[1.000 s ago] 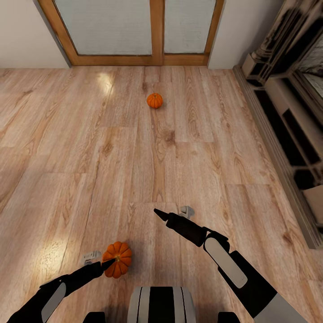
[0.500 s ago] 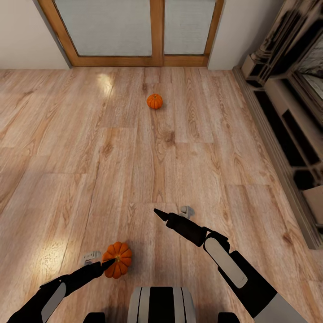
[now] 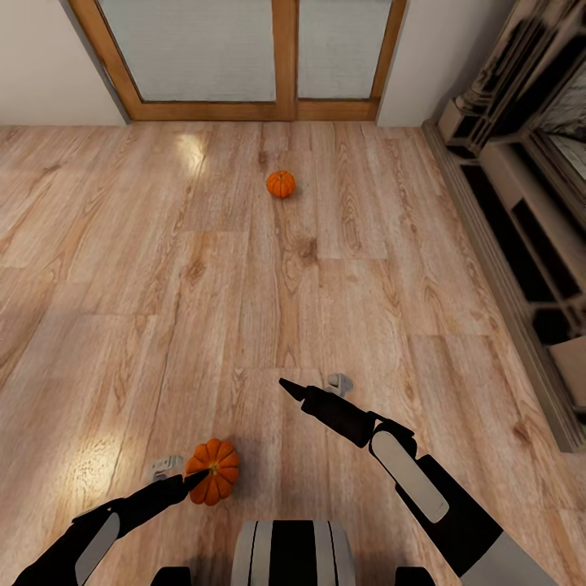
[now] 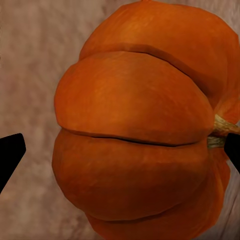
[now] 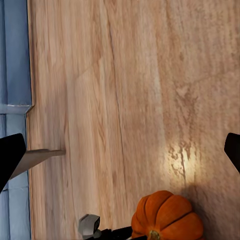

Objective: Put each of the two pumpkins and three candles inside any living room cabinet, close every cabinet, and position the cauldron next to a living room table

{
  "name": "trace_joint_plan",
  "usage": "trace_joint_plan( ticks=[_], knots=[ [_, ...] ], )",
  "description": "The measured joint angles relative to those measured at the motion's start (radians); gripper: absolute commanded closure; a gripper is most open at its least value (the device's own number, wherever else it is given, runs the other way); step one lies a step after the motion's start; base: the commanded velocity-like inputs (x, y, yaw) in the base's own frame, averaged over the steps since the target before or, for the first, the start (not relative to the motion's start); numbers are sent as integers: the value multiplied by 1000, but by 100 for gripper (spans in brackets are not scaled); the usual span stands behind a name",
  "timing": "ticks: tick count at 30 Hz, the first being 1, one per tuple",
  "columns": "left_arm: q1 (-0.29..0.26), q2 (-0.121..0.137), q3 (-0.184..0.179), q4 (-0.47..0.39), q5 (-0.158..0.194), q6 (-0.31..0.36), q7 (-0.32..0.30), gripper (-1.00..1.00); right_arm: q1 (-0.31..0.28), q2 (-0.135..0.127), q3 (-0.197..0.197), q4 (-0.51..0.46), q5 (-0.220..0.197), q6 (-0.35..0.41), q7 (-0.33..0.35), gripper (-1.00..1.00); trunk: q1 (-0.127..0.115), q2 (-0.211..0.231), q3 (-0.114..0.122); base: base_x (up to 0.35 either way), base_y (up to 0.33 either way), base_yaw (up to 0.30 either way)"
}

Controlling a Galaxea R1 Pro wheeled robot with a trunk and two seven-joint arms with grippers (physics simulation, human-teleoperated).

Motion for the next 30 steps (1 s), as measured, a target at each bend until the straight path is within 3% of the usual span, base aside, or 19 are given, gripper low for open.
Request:
trace_joint_plan(
  ticks=[30],
  knots=[
    [0, 2, 0, 0, 2, 0, -1, -100, 0, 0, 0, -1, 0, 0, 0, -100, 0, 0, 0, 0, 0, 0]
  ],
)
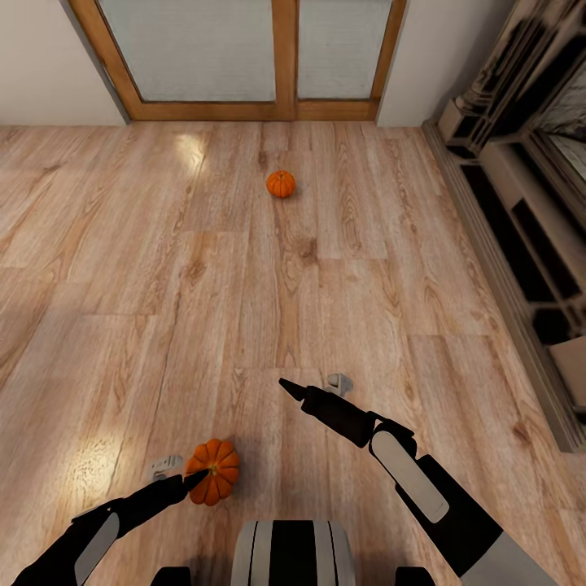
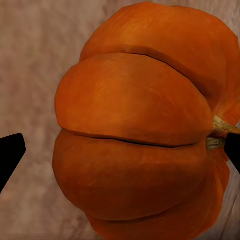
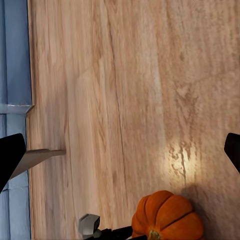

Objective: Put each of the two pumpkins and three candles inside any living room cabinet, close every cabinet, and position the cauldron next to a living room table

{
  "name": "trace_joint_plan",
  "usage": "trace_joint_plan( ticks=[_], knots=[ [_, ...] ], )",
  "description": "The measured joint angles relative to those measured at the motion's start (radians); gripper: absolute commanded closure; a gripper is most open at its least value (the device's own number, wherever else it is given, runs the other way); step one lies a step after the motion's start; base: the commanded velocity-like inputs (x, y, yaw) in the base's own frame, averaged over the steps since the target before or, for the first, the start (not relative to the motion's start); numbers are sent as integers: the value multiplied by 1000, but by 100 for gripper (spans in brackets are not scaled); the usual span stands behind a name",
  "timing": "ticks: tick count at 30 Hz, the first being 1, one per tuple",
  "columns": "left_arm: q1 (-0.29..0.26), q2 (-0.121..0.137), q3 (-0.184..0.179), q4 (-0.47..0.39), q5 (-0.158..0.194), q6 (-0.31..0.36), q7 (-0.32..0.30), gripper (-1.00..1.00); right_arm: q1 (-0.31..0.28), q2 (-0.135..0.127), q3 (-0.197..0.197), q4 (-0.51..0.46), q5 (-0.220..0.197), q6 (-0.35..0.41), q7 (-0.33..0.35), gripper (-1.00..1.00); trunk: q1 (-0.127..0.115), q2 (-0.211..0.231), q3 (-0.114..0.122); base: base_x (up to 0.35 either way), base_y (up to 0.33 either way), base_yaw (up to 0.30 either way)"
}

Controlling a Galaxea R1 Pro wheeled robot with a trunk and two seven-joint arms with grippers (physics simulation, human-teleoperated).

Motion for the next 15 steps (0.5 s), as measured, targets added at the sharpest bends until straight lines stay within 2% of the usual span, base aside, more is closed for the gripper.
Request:
trace_joint_plan(
  ticks=[15],
  knots=[
    [0, -1, 6, 0, 0, 0, 0, -100, 0, 0, 0, 0, 0, 0, 0, -100, 0, 0, 0, 0, 0, 0]
  ],
)
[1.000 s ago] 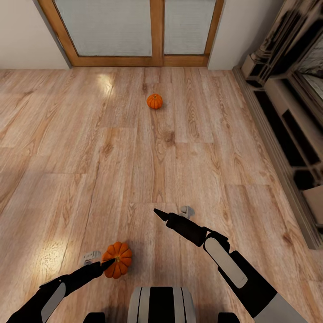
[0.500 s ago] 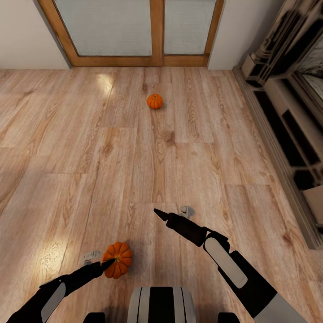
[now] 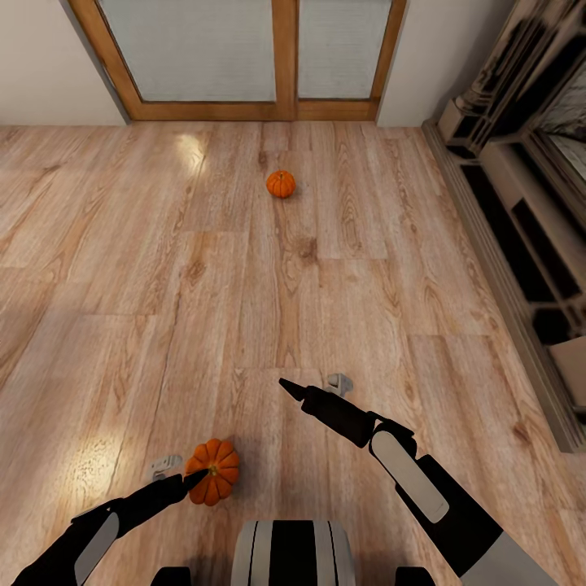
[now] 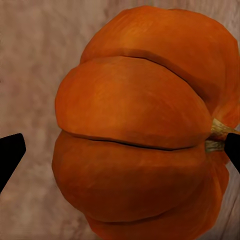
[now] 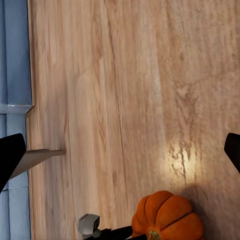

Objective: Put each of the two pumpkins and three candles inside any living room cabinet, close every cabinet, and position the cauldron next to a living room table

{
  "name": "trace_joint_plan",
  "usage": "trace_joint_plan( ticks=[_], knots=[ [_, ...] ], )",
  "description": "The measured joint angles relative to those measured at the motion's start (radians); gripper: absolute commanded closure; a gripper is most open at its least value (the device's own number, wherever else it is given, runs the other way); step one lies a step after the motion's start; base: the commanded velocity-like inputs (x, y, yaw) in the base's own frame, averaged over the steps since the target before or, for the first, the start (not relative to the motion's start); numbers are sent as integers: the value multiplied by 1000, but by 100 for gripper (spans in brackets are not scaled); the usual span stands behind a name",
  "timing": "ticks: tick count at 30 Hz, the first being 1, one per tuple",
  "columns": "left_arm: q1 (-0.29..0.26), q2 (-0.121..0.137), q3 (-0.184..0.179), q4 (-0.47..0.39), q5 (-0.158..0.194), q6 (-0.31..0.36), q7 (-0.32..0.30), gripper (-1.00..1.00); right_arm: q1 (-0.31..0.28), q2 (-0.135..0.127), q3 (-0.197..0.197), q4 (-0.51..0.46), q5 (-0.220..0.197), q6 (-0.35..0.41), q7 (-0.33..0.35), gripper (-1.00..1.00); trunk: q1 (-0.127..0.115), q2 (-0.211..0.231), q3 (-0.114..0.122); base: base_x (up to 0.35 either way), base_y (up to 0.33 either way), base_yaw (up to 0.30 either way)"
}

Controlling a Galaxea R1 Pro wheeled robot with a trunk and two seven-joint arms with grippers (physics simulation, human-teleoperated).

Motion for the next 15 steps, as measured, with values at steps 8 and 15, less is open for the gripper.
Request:
trace_joint_plan(
  ticks=[8, 15],
  knots=[
    [0, 1, 0, 0, 0, 0, -1, -100, 0, 0, -1, 1, 0, 0, 0, -100, 0, 0, 0, 0, 0, 0],
    [0, 1, 1, 0, 0, 0, -2, -100, 0, 0, -1, 1, 0, 0, 0, -100, 0, 0, 0, 0, 0, 0]
  ],
)
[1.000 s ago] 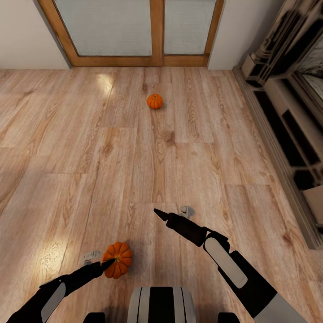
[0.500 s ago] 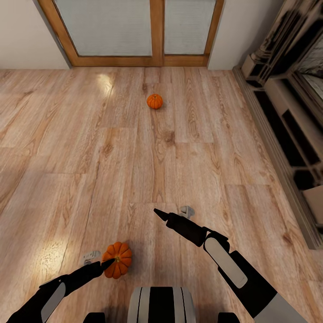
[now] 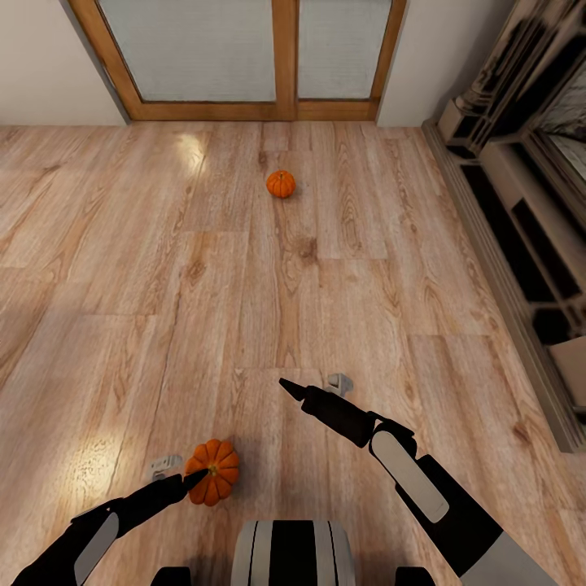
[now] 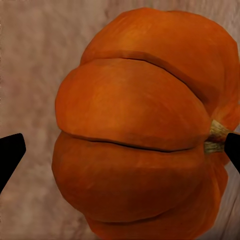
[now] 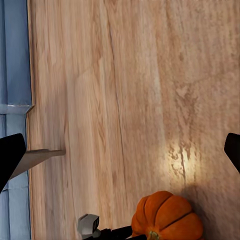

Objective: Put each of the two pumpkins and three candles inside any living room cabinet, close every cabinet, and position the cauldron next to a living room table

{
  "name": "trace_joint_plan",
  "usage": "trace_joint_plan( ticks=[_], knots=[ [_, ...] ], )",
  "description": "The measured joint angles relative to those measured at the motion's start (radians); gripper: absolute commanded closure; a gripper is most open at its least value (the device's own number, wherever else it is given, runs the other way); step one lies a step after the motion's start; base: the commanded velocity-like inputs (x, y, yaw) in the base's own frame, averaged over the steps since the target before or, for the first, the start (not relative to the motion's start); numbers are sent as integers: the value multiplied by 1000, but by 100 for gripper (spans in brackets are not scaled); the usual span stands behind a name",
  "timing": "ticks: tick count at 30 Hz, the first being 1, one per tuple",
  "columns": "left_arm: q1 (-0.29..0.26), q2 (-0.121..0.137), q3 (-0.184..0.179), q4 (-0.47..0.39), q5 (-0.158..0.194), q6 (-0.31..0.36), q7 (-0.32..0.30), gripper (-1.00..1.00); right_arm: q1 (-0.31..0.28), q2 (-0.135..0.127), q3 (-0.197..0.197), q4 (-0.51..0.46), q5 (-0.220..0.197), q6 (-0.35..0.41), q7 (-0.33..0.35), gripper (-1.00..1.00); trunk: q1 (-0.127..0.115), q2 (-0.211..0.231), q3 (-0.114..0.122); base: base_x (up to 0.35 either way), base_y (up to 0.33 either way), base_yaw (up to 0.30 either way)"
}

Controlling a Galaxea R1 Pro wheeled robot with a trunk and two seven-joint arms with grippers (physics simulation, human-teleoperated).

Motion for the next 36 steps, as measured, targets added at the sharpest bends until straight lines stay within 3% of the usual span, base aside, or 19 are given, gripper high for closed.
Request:
trace_joint_plan(
  ticks=[5, 6, 36],
  knots=[
    [0, -1, 4, 0, -1, 0, 2, -100, 0, 0, 0, -1, 0, 0, 0, -100, 0, 0, 0, 0, 0, 0],
    [0, -1, 5, 0, -2, 1, 2, 100, 0, 0, 0, -1, 0, 0, 0, -100, 0, 0, 0, 0, 0, 0],
    [0, 0, 9, -1, 4, 4, 0, 100, 0, 0, 1, -2, 0, 0, 0, -100, 0, 0, 0, 0, 0, 0]
  ],
)
